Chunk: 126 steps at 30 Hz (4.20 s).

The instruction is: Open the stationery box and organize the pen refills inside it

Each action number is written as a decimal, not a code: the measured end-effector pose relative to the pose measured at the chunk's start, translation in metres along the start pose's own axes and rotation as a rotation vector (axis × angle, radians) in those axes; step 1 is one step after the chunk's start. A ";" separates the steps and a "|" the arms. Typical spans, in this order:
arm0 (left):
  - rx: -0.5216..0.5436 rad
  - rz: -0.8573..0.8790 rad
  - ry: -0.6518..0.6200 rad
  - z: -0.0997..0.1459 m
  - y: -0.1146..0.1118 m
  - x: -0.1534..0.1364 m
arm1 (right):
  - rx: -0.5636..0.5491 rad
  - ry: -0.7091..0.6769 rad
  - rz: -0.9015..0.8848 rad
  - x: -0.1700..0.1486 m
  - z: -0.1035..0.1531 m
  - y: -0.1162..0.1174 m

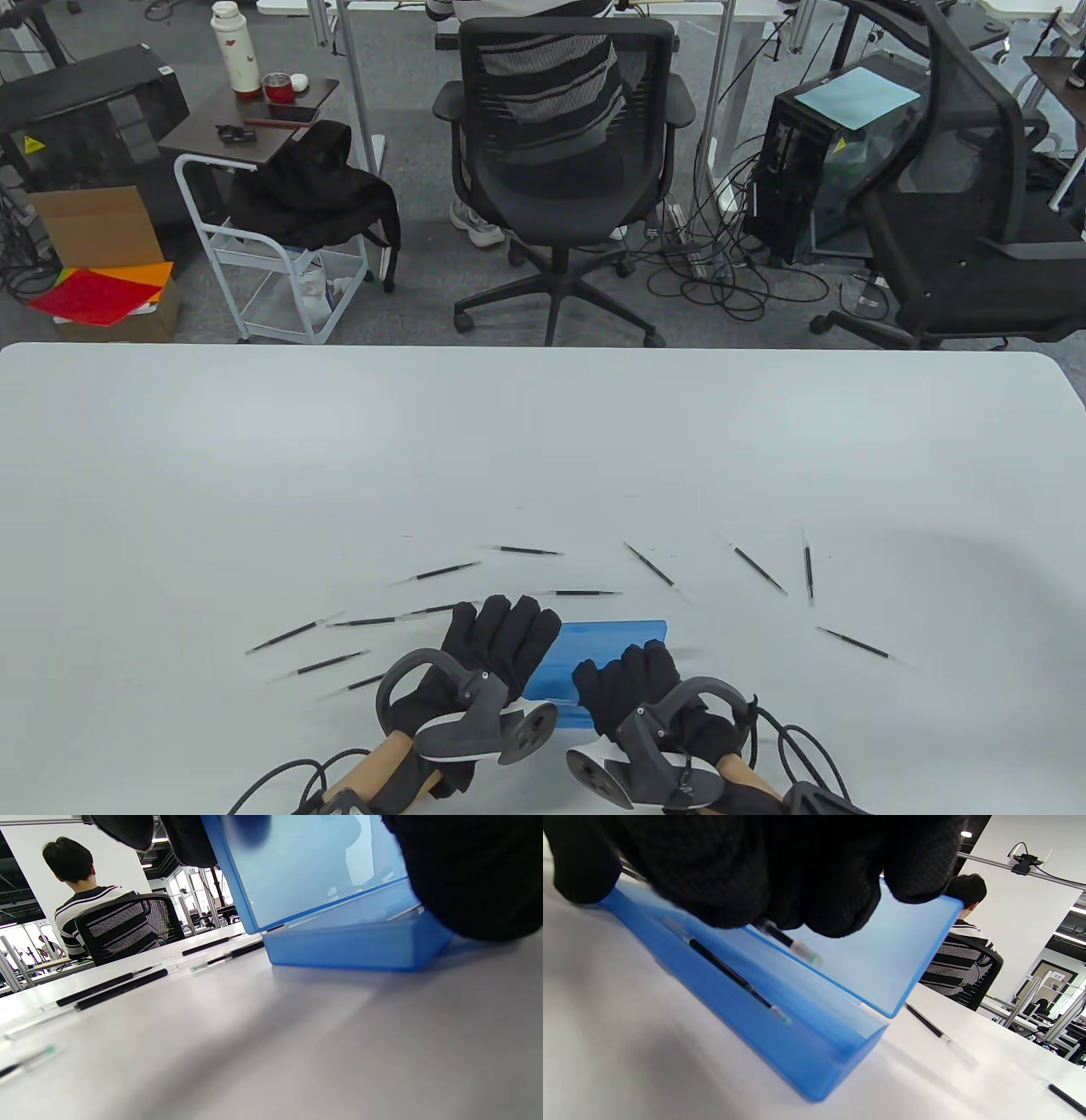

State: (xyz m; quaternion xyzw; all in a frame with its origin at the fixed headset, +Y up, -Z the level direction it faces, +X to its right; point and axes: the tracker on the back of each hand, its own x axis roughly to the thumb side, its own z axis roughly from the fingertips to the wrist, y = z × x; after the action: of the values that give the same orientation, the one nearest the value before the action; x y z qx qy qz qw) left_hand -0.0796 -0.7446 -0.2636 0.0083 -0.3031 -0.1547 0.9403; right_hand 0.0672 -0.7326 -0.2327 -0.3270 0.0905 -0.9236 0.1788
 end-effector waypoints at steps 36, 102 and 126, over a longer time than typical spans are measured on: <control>-0.002 0.002 0.000 0.000 0.000 0.000 | -0.203 0.175 -0.109 -0.059 0.000 -0.067; -0.002 0.010 -0.004 -0.001 -0.001 -0.001 | 0.379 0.592 -0.027 -0.129 -0.082 0.077; -0.004 0.015 -0.006 -0.001 -0.001 -0.001 | 0.225 0.547 -0.145 -0.143 -0.061 0.047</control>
State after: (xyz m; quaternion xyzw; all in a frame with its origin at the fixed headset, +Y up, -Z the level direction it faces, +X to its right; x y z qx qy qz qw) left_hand -0.0805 -0.7454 -0.2651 0.0034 -0.3054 -0.1482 0.9406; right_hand 0.1441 -0.7168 -0.3744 -0.0497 0.0089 -0.9919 0.1162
